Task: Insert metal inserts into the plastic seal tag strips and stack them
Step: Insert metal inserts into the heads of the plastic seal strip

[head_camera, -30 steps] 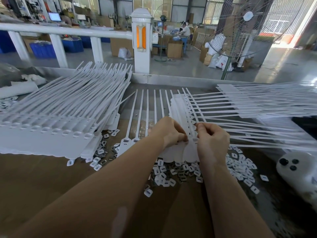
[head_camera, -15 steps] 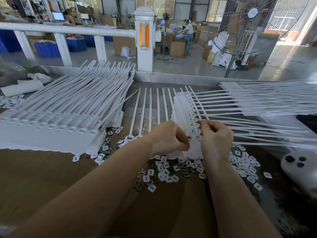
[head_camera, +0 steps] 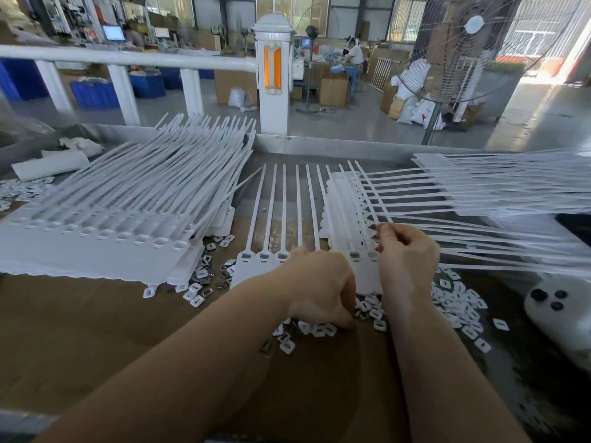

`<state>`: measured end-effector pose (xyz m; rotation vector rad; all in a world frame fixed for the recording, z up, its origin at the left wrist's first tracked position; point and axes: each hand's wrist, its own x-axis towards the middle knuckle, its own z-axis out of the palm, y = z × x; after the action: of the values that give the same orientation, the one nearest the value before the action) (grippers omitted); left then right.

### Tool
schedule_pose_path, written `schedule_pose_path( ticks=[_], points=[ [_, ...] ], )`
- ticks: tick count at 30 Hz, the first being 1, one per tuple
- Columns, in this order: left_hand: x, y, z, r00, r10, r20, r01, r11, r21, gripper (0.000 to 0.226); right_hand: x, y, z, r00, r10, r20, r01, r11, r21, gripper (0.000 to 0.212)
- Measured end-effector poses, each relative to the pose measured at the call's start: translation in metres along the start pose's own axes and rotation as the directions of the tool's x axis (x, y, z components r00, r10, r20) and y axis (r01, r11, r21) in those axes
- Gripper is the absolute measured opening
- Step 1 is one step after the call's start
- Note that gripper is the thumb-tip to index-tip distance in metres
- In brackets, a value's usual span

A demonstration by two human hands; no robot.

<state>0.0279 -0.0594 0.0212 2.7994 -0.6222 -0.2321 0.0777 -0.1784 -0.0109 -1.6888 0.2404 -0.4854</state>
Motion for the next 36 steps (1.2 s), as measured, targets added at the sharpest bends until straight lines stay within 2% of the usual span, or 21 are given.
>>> schedule_pose_path(
  ticks=[3,8,10,14,18,28,32,36],
  points=[
    [0.002,-0.001,-0.002,1.0,-0.018,-0.013,0.018,0.999,-0.041,0.015,0.001,0.0,0.0,1.0,0.009,-0.015,-0.009,1.0,0.012,0.015],
    [0.012,-0.008,-0.011,0.982,-0.152,-0.116,0.101,0.929,-0.357,0.015,0.004,0.002,-0.002,0.991,0.007,-0.137,-0.015,0.998,-0.057,0.016],
    [0.021,-0.01,-0.012,0.967,-0.199,-0.157,0.123,0.91,-0.396,0.015,0.006,0.003,-0.004,0.981,0.034,-0.193,-0.053,0.994,-0.093,0.018],
    [0.04,-0.011,-0.009,0.949,-0.264,-0.174,0.164,0.881,-0.444,0.014,0.005,0.004,-0.005,0.98,0.062,-0.189,-0.089,0.986,-0.142,0.021],
    [0.054,-0.01,-0.006,0.935,-0.297,-0.192,0.192,0.882,-0.431,0.018,0.004,0.004,-0.005,0.984,0.08,-0.162,-0.101,0.987,-0.123,0.02],
    [0.072,-0.012,-0.007,0.954,-0.278,-0.112,0.222,0.908,-0.355,0.013,0.003,0.002,-0.005,0.988,0.076,-0.131,-0.095,0.985,-0.144,0.02],
    [0.074,-0.013,-0.009,0.963,-0.245,-0.116,0.186,0.907,-0.377,0.015,0.002,0.002,-0.005,0.99,0.076,-0.117,-0.092,0.985,-0.143,0.02],
    [0.073,-0.013,-0.007,0.944,-0.281,-0.172,0.185,0.883,-0.431,0.01,0.002,0.002,-0.004,0.99,0.086,-0.115,-0.102,0.984,-0.146,0.021]
  ],
)
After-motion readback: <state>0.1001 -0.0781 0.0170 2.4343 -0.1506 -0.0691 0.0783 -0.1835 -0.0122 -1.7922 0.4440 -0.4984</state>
